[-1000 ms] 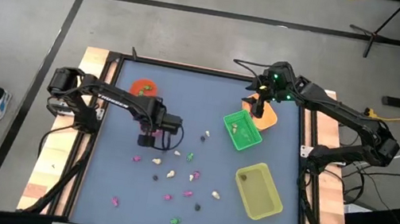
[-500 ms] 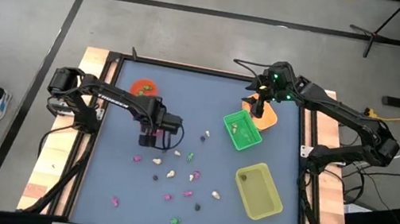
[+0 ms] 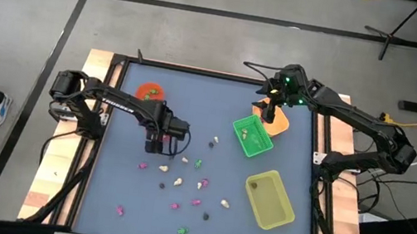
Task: Sort Halloween decoration
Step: Put the pink skeleton toy into the yellow bin
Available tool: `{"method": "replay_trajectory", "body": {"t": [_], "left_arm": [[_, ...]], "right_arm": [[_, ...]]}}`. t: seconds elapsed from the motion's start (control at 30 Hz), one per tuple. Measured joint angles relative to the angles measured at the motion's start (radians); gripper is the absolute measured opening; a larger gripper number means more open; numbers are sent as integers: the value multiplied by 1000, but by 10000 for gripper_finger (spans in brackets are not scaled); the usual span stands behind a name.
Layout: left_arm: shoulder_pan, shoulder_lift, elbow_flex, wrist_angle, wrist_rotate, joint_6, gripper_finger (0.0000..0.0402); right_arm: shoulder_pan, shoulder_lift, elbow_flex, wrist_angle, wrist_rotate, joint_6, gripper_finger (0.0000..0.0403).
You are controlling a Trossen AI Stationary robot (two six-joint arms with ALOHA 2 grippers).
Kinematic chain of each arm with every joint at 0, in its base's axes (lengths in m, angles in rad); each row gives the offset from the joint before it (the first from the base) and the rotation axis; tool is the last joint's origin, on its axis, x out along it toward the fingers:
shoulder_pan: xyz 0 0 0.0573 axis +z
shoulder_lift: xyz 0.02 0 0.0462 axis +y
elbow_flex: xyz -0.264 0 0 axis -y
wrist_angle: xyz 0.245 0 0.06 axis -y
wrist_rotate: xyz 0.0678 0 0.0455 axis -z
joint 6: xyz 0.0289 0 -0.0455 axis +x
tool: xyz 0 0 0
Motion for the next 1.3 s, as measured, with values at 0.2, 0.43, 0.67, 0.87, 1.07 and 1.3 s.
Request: {"method": "replay_trajectory", "body": {"t": [0.2,0.43,0.67,0.87,1.07,1.3], "left_arm": [[0,-11,1,-51,52,-47,190],[-21,-94,2,-57,62,-104,190],[-99,-206,2,-56,64,-229,190],[-218,-229,1,-48,65,-417,190],[-344,-227,-79,94,65,-557,190],[-422,-227,-261,285,142,-693,190]], "right_arm": [[0,0,0,0,0,0,230],[0,0,0,-1,0,0,230],[0,0,0,-2,0,0,230],[0,0,0,-2,0,1,230],[0,0,0,-2,-49,51,230],[1,0,0,8,-177,67,230]]}}
